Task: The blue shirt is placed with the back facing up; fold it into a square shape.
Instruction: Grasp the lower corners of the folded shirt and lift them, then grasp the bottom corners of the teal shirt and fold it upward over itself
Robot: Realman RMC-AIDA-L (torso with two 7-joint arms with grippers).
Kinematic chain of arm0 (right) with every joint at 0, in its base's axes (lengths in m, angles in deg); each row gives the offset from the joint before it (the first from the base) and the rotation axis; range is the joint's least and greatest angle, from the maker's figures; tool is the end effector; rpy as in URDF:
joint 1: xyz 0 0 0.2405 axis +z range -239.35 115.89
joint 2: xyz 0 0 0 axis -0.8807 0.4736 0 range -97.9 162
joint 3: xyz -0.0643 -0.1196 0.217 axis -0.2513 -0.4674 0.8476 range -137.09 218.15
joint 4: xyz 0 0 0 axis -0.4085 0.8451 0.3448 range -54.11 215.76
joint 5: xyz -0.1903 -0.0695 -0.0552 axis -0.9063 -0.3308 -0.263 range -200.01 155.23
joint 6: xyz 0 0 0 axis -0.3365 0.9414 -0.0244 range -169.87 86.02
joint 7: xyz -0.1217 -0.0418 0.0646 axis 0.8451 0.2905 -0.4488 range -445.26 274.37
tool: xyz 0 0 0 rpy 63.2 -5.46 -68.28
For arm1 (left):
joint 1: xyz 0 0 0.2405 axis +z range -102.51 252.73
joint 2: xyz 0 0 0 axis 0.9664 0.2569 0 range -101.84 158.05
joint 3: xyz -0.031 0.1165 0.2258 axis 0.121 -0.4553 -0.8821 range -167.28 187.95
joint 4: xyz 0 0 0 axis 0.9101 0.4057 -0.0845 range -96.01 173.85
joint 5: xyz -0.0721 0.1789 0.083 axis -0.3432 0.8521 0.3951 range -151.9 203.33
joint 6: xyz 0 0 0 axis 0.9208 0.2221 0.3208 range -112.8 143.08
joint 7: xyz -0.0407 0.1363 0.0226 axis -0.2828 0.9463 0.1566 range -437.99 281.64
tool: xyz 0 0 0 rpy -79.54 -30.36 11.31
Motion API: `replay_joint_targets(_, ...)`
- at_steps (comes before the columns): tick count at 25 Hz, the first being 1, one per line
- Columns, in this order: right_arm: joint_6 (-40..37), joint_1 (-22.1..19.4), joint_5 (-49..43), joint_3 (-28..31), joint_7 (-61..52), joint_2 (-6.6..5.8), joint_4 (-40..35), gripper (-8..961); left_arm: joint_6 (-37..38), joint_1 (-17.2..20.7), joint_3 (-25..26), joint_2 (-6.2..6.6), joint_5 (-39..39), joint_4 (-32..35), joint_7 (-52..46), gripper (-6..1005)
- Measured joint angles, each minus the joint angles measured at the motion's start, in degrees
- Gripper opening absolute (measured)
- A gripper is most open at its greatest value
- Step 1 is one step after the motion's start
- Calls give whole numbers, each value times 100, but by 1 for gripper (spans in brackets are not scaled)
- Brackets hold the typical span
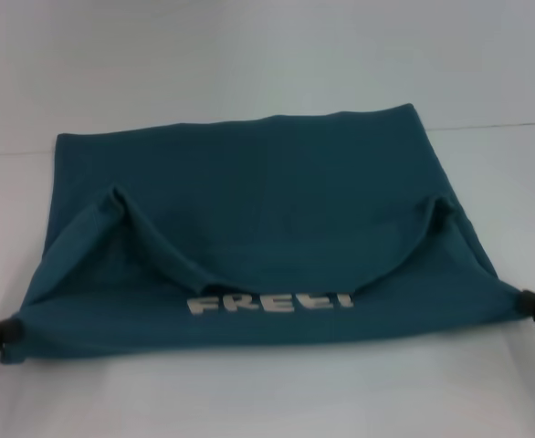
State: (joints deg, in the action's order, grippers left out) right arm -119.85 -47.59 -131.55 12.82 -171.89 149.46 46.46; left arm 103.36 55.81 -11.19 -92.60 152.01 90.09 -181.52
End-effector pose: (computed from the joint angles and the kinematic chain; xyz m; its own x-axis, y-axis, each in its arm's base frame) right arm 0.3845 0.2649 0.0409 0.4347 -0.5558 -0.7086 -0.8914 -0.3777 -0.2506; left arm -0.3517 0.2816 0.0616 0.4367 0.6712 0.5991 0.8924 -0.4073 -0.1942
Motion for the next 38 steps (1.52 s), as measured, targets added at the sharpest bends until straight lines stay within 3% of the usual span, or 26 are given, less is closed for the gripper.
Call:
replay_joint_targets(13,-1414,-872,-9,1008,1529,212,77,46,1146,397,169,-23,117,241,319,7)
replay_joint_targets(26,-1522,-1100,-396,1143,1702,230,183,49,2191,965,623,-84,146,312,805,8)
replay_joint_targets(33,-1573,-1074,-358,1427,1765,229,187,51,2092,732,630,-37,249,256,778,9)
replay_joint_targets(38,-1829,-1106,-357,2029,2013,253,274,52,1753,339,632,120,261,-6,703,9)
